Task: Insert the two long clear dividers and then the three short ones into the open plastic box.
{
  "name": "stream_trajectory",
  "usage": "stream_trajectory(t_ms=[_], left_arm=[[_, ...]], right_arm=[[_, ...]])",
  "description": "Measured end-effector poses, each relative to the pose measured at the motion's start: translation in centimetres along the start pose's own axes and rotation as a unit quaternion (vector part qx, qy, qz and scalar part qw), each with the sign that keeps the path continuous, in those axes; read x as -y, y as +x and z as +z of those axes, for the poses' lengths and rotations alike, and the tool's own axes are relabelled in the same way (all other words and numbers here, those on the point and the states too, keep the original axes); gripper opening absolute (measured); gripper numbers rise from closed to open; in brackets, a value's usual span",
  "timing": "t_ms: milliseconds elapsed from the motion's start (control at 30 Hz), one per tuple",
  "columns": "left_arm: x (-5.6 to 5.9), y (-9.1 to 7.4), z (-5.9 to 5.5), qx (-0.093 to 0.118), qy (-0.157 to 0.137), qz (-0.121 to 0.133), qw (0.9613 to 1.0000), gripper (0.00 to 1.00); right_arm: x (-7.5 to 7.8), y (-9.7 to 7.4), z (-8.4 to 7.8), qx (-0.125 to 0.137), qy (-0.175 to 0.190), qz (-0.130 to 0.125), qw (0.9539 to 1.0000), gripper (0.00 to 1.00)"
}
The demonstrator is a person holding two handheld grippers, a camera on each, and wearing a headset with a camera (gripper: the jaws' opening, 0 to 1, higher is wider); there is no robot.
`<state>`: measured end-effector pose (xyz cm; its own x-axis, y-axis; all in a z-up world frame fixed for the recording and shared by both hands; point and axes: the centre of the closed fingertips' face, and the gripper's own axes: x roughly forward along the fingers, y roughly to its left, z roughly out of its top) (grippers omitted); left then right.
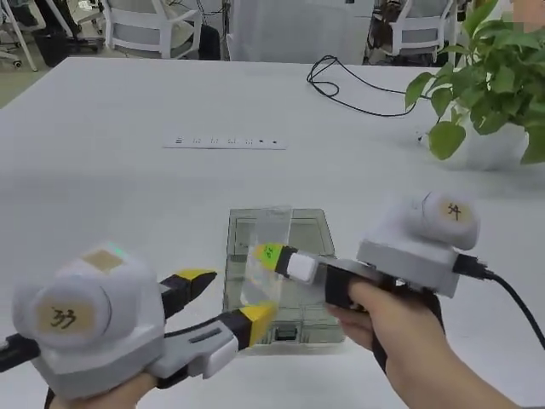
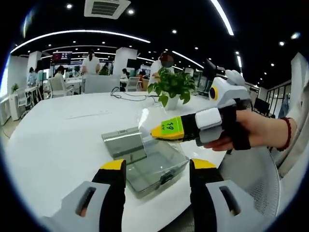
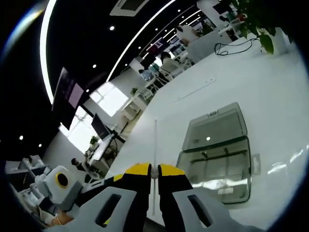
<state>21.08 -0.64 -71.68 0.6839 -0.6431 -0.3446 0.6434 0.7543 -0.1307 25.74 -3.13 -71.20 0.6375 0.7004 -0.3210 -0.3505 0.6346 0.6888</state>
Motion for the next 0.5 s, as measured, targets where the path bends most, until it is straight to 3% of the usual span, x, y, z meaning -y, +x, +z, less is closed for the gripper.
stream_trajectory(t_ms=[200, 333, 500], left_arm=[[0.1, 0.0, -0.1, -0.004, 0.036, -0.007, 0.9993, 0.69], [0.2, 0.1, -0.2, -0.005, 0.050, -0.012, 0.9987, 0.78], [0.2, 0.3, -0.2, -0.003, 0.059, -0.018, 0.9981, 0.85]], right_arm=[[1.6, -0.4, 0.1, -0.027, 0.025, -0.031, 0.9988, 0.06], [3.0, -0.8, 0.0, -0.058, 0.036, -0.066, 0.9955, 0.06], [4.1, -0.9, -0.1, -0.084, 0.043, -0.090, 0.9914, 0.06]])
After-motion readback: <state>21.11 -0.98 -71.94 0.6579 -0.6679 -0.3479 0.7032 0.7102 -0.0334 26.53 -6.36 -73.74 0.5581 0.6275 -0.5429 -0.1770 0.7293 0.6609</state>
